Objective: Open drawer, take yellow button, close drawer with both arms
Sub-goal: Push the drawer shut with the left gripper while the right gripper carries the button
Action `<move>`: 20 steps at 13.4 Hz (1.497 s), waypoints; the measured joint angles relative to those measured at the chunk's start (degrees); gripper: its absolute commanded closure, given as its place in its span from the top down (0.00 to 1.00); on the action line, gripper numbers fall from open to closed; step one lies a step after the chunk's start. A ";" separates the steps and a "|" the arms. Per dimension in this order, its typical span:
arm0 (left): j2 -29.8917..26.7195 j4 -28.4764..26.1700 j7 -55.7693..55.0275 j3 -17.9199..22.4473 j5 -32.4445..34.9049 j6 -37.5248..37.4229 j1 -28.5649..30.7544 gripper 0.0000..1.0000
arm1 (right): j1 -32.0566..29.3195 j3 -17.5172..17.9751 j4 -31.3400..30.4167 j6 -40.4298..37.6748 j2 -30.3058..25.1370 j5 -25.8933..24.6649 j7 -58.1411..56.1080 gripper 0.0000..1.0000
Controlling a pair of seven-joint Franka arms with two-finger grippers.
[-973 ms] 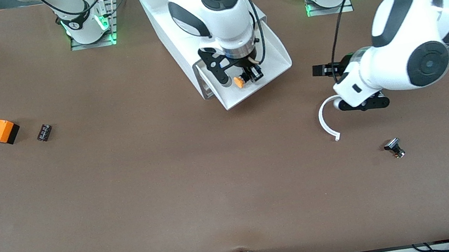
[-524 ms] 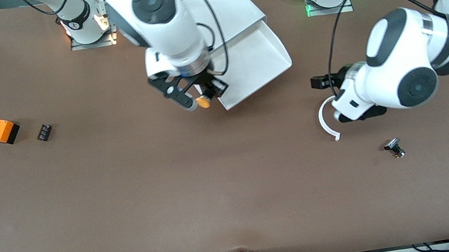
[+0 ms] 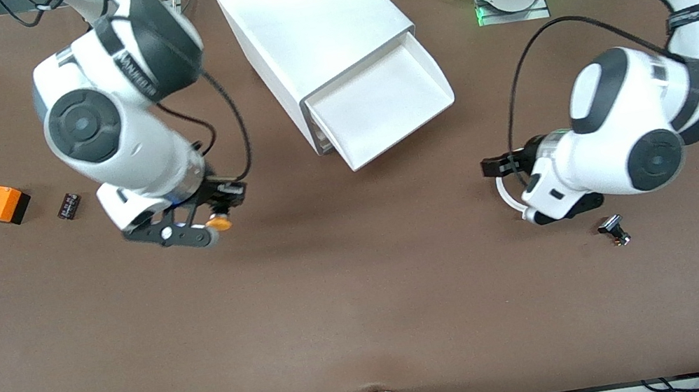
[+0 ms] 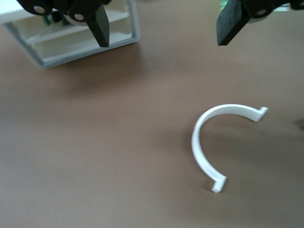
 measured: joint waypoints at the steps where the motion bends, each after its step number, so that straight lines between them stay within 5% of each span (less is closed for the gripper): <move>1: -0.03 -1.13 -3.57 -0.21 0.00 2.28 -1.46 0.99 | -0.06 -2.00 -2.95 1.79 -1.01 0.00 -4.50 0.03; 9: -5.96 -13.93 -20.94 -0.67 0.09 11.80 -10.54 0.99 | -0.21 -14.53 -34.07 28.19 -8.23 0.01 -28.30 0.03; 14: -12.11 -23.19 -27.08 -0.91 0.15 16.84 -14.67 0.99 | -2.47 -17.15 -43.27 39.80 -7.53 0.01 -34.62 0.03; 20: -12.81 -24.65 -29.10 -2.47 0.18 17.64 -16.14 0.99 | -8.30 -17.20 -47.03 49.41 -2.13 1.06 -41.11 0.08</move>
